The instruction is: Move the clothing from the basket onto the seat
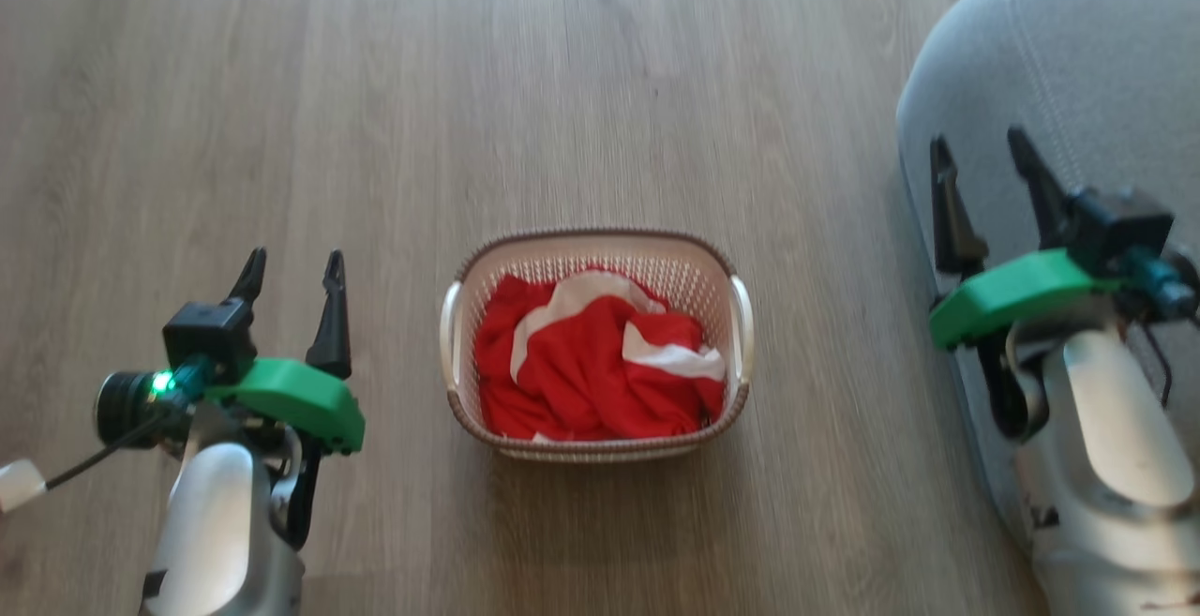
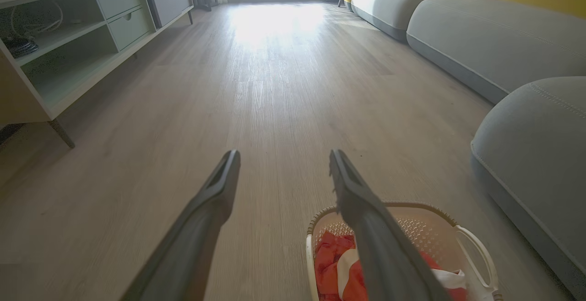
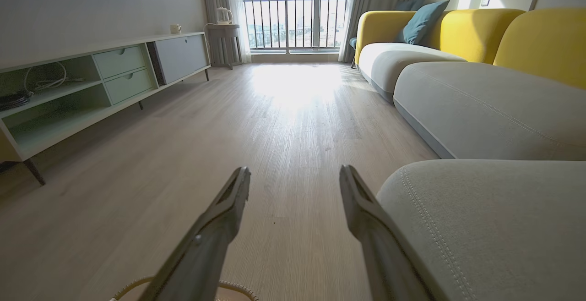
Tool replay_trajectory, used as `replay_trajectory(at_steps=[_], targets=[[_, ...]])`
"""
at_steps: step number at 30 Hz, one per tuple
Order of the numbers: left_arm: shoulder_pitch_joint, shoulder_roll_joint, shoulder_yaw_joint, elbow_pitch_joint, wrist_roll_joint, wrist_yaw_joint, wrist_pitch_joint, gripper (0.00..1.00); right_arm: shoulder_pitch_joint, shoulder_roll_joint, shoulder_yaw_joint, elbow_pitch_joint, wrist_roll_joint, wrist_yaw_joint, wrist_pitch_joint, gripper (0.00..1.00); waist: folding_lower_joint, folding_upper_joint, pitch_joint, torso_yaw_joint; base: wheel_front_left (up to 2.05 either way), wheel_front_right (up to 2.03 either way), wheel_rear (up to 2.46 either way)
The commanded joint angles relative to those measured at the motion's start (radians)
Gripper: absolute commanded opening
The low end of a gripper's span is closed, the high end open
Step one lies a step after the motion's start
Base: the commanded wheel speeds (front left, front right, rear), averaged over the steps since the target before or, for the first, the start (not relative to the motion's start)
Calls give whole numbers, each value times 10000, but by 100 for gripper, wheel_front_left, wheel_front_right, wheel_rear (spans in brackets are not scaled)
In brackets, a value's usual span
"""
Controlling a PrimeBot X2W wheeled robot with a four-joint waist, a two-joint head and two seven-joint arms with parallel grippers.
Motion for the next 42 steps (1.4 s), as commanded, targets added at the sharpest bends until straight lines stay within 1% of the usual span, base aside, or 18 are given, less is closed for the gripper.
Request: replay_trajectory(at_steps=[1, 10, 18, 29, 38, 42], targets=[[-570, 130, 133, -254, -80, -67, -126, 100, -601, 49, 226, -511, -15, -2, -93, 100, 0, 0, 459, -93, 0, 0, 0], [-1204, 94, -448, -109, -240, -198, -126, 100, -1283, 147, 277, -1361, -56, -2, -93, 100, 0, 0, 2079, -296, 0, 0, 0], [-1971, 89, -1266, 291, -485, -352, -126, 100, -2171, 208, 392, -2063, -69, -2, -93, 100, 0, 0, 3677, -588, 0, 0, 0], [-3133, 92, -2493, 1186, -223, -437, -126, 100, -3047, 442, 612, -2923, 77, -2, -93, 100, 0, 0, 5530, -1088, 0, 0, 0], [-4452, 592, -3731, 2336, -287, -446, -126, 100, -3708, 557, 972, -3288, 328, -2, -93, 100, 0, 0, 6929, -1882, 0, 0, 0], [-5055, 853, -4550, 2826, -248, -447, -126, 100, -3825, 581, 1128, -3411, 536, -2, -93, 100, 0, 0, 7359, -2216, 0, 0, 0]])
